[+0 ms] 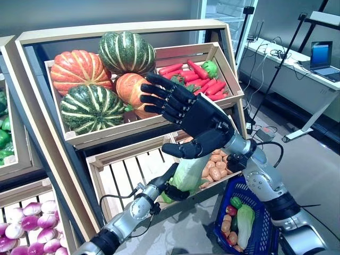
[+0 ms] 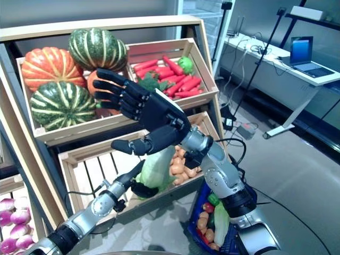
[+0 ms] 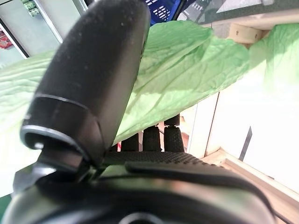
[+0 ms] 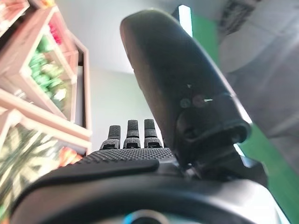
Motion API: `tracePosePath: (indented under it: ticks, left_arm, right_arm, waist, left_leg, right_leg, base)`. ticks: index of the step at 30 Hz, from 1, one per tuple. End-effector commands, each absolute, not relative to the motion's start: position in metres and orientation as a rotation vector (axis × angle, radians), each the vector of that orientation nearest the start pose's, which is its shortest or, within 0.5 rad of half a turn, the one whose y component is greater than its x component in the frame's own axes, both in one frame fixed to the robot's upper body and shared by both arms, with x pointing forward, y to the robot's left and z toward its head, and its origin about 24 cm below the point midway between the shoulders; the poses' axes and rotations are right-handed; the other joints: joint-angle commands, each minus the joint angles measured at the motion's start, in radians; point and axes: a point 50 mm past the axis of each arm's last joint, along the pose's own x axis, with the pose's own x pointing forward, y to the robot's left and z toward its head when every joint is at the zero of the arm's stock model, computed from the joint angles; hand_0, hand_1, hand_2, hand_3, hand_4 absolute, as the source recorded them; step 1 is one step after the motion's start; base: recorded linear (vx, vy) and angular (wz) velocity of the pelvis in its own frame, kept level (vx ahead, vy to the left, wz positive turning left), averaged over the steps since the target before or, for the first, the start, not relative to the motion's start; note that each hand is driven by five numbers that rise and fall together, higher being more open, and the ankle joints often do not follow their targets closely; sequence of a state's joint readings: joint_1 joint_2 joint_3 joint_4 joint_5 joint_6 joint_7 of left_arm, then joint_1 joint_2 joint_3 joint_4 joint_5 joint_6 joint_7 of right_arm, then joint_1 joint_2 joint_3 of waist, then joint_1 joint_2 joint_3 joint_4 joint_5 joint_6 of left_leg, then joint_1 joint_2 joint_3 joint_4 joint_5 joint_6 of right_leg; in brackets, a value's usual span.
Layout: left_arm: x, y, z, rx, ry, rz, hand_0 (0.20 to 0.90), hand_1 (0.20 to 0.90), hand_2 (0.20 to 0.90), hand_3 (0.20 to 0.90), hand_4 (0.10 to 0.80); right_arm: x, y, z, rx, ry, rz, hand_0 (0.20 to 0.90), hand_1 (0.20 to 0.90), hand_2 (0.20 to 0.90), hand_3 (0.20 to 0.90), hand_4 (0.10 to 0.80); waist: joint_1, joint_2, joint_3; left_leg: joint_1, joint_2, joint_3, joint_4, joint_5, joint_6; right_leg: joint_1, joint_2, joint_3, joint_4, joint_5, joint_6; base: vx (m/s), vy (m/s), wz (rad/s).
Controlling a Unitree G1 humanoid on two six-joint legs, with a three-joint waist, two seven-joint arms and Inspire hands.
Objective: Put vegetables into the basket
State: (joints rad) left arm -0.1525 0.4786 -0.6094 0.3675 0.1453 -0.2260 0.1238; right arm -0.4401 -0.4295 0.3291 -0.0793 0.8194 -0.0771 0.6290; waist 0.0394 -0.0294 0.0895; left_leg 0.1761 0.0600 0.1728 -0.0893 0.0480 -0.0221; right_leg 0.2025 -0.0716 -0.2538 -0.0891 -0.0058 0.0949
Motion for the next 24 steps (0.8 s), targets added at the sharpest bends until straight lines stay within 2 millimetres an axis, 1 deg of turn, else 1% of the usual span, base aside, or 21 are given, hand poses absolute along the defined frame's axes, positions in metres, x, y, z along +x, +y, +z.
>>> tracePosePath:
  ticks: [1,3,5,6,8,10,11,12,13,14,15,17,20,22,24]
  left_arm:
    - [0.276,0.132,0.039,0.633,-0.258,-0.386,0.3,0.3,0.3,0.3,0.4]
    - [0.275,0.134,0.038,0.636,-0.258,-0.376,0.3,0.3,0.3,0.3,0.4]
    - [0.275,0.137,0.037,0.645,-0.248,-0.367,0.3,0.3,0.3,0.3,0.4]
    - [0.275,0.139,0.037,0.648,-0.243,-0.364,0.3,0.3,0.3,0.3,0.4]
    - [0.275,0.143,0.034,0.669,-0.223,-0.338,0.3,0.3,0.3,0.3,0.4]
    - [0.275,0.151,0.03,0.698,-0.193,-0.283,0.3,0.3,0.3,0.3,0.4]
    - [0.276,0.155,0.027,0.725,-0.175,-0.262,0.3,0.3,0.3,0.3,0.4]
    - [0.276,0.158,0.025,0.771,-0.164,-0.245,0.3,0.3,0.3,0.3,0.4]
    - [0.277,0.164,0.022,0.859,-0.152,-0.232,0.3,0.3,0.3,0.3,0.4]
    - [0.277,0.166,0.021,0.887,-0.149,-0.227,0.3,0.3,0.3,0.3,0.4]
    - [0.278,0.172,0.019,0.952,-0.131,-0.222,0.3,0.3,0.3,0.3,0.4]
    - [0.284,0.184,0.021,1.069,-0.094,-0.221,0.3,0.3,0.3,0.3,0.4]
    - [0.293,0.194,0.028,1.196,-0.074,-0.217,0.3,0.3,0.3,0.3,0.4]
    - [0.299,0.199,0.039,1.265,-0.082,-0.224,0.3,0.3,0.3,0.3,0.4]
    - [0.304,0.2,0.044,1.311,-0.071,-0.238,0.3,0.3,0.3,0.3,0.4]
  right_arm:
    - [0.282,-0.105,0.213,0.065,-0.703,0.992,0.9,0.9,0.9,0.9,0.8]
    - [0.284,-0.109,0.211,-0.043,-0.697,0.936,0.9,0.9,0.9,0.9,0.8]
    - [0.285,-0.116,0.21,-0.227,-0.704,0.829,0.9,0.9,0.9,0.9,0.8]
    - [0.285,-0.119,0.21,-0.281,-0.709,0.795,0.9,0.9,0.9,0.9,0.8]
    - [0.286,-0.128,0.214,-0.497,-0.739,0.673,0.9,0.9,0.9,0.9,0.8]
    - [0.283,-0.134,0.22,-0.683,-0.778,0.599,0.9,0.9,0.9,0.9,0.8]
    - [0.28,-0.136,0.224,-0.738,-0.795,0.584,0.9,0.9,0.9,0.9,0.8]
    - [0.278,-0.137,0.228,-0.793,-0.806,0.576,0.9,0.9,0.9,0.9,0.8]
    - [0.274,-0.137,0.234,-0.866,-0.822,0.582,0.9,0.9,0.9,0.9,0.8]
    - [0.273,-0.137,0.235,-0.894,-0.827,0.584,0.9,0.9,0.9,0.9,0.8]
    - [0.27,-0.137,0.24,-0.958,-0.834,0.587,0.9,0.9,0.9,0.9,0.8]
    - [0.265,-0.136,0.247,-1.074,-0.824,0.621,0.9,0.9,0.9,0.9,0.8]
    - [0.261,-0.132,0.247,-1.234,-0.762,0.677,0.9,0.9,0.9,0.9,0.8]
    - [0.259,-0.13,0.247,-1.32,-0.741,0.695,0.9,0.9,0.9,0.9,0.8]
    - [0.259,-0.128,0.248,-1.352,-0.749,0.697,0.9,0.9,0.9,0.9,0.8]
  waist:
    - [-0.004,-0.018,0.006]
    - [-0.006,-0.018,0.008]
    - [-0.01,-0.02,0.012]
    - [-0.012,-0.02,0.013]
    - [-0.02,-0.021,0.016]
    - [-0.03,-0.021,0.02]
    - [-0.033,-0.021,0.021]
    - [-0.036,-0.021,0.022]
    - [-0.043,-0.021,0.025]
    - [-0.044,-0.02,0.026]
    - [-0.047,-0.02,0.027]
    - [-0.054,-0.019,0.028]
    - [-0.062,-0.017,0.024]
    - [-0.065,-0.014,0.02]
    - [-0.067,-0.013,0.019]
  left_leg:
    - [0.057,-0.034,-0.003,0.009,-0.168,0.017]
    - [0.058,-0.034,-0.001,0.008,-0.167,0.016]
    - [0.059,-0.033,0.002,0.009,-0.167,0.017]
    - [0.059,-0.033,0.003,0.009,-0.167,0.017]
    - [0.059,-0.032,0.009,0.01,-0.165,0.017]
    - [0.063,-0.031,0.019,0.004,-0.164,0.017]
    - [0.065,-0.03,0.023,0.002,-0.163,0.017]
    - [0.066,-0.03,0.026,0.002,-0.164,0.018]
    - [0.067,-0.029,0.03,0.002,-0.163,0.017]
    - [0.067,-0.029,0.032,0.002,-0.162,0.017]
    - [0.068,-0.028,0.035,0.002,-0.162,0.016]
    - [0.067,-0.029,0.037,0.002,-0.161,0.014]
    - [0.067,-0.028,0.04,0.002,-0.16,0.012]
    - [0.068,-0.028,0.04,0.002,-0.159,0.01]
    - [0.069,-0.027,0.042,0.002,-0.158,0.009]
  right_leg:
    - [0.033,0.004,-0.006,0.033,-0.098,-0.03]
    - [0.033,0.004,-0.004,0.033,-0.098,-0.029]
    - [0.031,0.002,-0.002,0.037,-0.098,-0.028]
    - [0.031,0.002,-0.001,0.037,-0.098,-0.028]
    - [0.027,0.001,0.005,0.041,-0.095,-0.025]
    - [0.025,0.001,0.011,0.041,-0.093,-0.022]
    - [0.024,0.002,0.015,0.04,-0.092,-0.02]
    - [0.024,0.002,0.018,0.04,-0.091,-0.019]
    - [0.023,0.003,0.024,0.041,-0.091,-0.018]
    - [0.023,0.003,0.026,0.042,-0.09,-0.018]
    - [0.022,0.003,0.029,0.043,-0.09,-0.016]
    - [0.02,0.003,0.034,0.042,-0.089,-0.013]
    - [0.02,0.002,0.038,0.04,-0.087,-0.009]
    - [0.022,0.002,0.039,0.037,-0.084,-0.007]
    - [0.023,0.002,0.039,0.036,-0.083,-0.007]
  base:
    - [0.0,0.0,0.0]
    - [0.0,0.0,0.0]
    - [0.0,0.0,0.0]
    - [0.0,0.0,0.0]
    - [0.0,0.0,0.0]
    - [-0.004,0.014,-0.04]
    - [-0.002,0.015,-0.07]
    - [-0.002,0.016,-0.13]
    - [-0.002,0.014,-0.16]
    - [-0.004,0.013,-0.19]
    - [-0.008,0.012,-0.11]
    - [-0.006,0.007,-0.02]
    - [0.003,0.004,-0.01]
    - [0.0,0.0,0.0]
    - [0.0,0.0,0.0]
